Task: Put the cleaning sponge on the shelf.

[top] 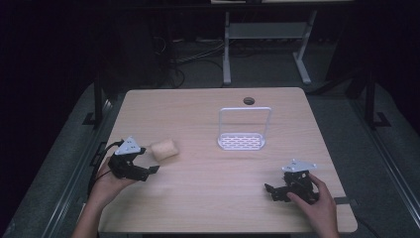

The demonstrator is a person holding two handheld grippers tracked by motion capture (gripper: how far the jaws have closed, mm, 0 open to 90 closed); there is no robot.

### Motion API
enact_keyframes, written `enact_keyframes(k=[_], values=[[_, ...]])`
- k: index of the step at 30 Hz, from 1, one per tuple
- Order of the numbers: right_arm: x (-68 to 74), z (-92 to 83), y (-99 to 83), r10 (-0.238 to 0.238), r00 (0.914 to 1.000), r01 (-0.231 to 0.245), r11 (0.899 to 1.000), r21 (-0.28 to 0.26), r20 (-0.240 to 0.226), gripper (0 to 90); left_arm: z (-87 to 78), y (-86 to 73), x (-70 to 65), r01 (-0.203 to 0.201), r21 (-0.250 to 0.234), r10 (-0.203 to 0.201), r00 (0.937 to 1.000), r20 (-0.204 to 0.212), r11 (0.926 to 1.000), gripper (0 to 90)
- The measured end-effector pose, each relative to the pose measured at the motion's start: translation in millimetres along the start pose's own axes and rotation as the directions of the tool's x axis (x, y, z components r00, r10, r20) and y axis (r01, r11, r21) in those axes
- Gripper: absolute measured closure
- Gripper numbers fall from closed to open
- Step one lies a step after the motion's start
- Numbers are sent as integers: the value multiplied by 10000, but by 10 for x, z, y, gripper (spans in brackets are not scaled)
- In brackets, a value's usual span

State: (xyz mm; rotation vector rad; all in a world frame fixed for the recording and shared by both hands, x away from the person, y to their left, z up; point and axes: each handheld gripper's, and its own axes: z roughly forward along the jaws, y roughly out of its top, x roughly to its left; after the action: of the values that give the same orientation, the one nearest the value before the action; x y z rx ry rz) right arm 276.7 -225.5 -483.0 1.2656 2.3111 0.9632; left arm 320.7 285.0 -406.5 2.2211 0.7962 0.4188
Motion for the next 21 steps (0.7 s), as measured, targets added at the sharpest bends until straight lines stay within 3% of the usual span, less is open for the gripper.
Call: enact_keyframes(k=[12,21], values=[[0,0,0,0,10000,0,10000,1,-1,0,82,200,102,-198,-46,199,9997,104,9998,141],[0,0,0,4,10000,-4,10000,1,-2,0,165,287,182,-127,-88,128,9998,173,9999,141]])
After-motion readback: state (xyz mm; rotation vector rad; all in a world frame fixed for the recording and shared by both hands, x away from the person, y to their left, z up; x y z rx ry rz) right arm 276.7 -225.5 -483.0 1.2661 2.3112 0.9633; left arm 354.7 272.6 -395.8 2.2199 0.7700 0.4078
